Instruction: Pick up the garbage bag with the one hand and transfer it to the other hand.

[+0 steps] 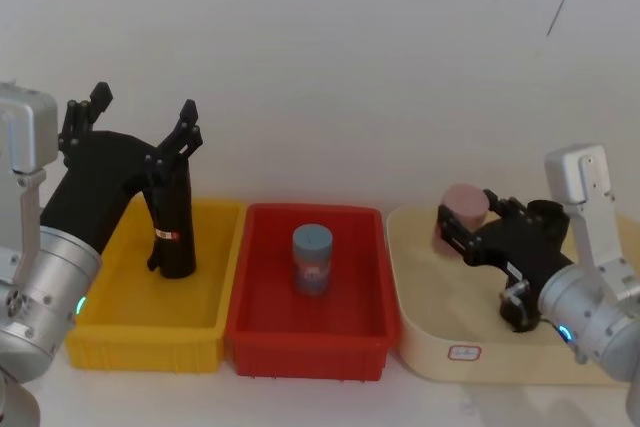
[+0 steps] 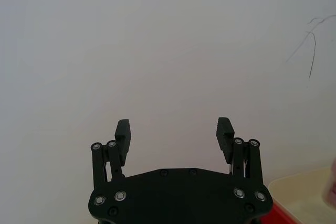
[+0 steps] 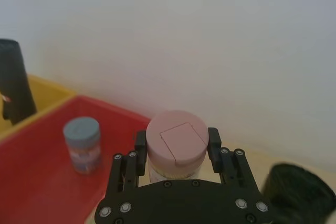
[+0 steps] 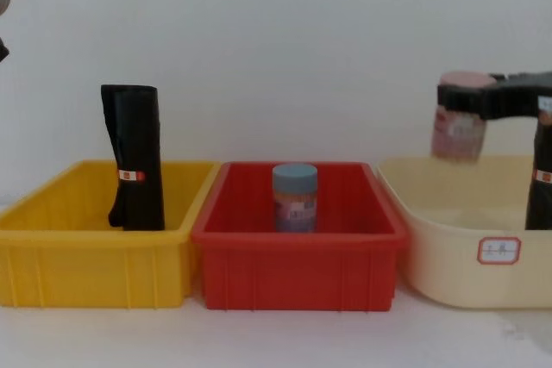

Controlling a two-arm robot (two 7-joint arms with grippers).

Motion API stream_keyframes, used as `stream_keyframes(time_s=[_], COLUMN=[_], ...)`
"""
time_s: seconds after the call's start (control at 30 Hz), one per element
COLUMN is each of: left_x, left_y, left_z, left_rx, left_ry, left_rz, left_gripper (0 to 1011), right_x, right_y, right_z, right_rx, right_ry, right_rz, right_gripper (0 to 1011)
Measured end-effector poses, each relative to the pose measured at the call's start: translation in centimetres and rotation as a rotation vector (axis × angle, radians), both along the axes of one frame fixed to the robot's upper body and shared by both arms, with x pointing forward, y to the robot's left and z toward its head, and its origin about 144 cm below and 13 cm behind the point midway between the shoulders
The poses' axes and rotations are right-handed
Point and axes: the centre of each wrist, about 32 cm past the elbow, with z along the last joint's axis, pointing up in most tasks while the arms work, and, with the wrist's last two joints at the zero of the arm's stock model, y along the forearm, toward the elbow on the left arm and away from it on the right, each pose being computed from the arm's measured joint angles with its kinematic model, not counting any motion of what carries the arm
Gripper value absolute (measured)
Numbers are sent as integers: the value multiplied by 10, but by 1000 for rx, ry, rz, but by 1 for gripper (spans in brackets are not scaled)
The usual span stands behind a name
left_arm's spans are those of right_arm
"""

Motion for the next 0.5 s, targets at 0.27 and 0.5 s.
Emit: stream_keyframes(time_s=[0.27,0.5], left_x=[0,0], left_y=[0,0], left_z=[0,0], left_rx=[0,0], left_ry=[0,0], left_rz=[0,0], left_gripper=[1001,1001], right_x=[-2,-2], right_y=[-7,-9], right_z=[-14,-21], right_rx=[-18,-27], right_ry=[46,71], right_rz=[-29,-41], right_gripper=[666,792])
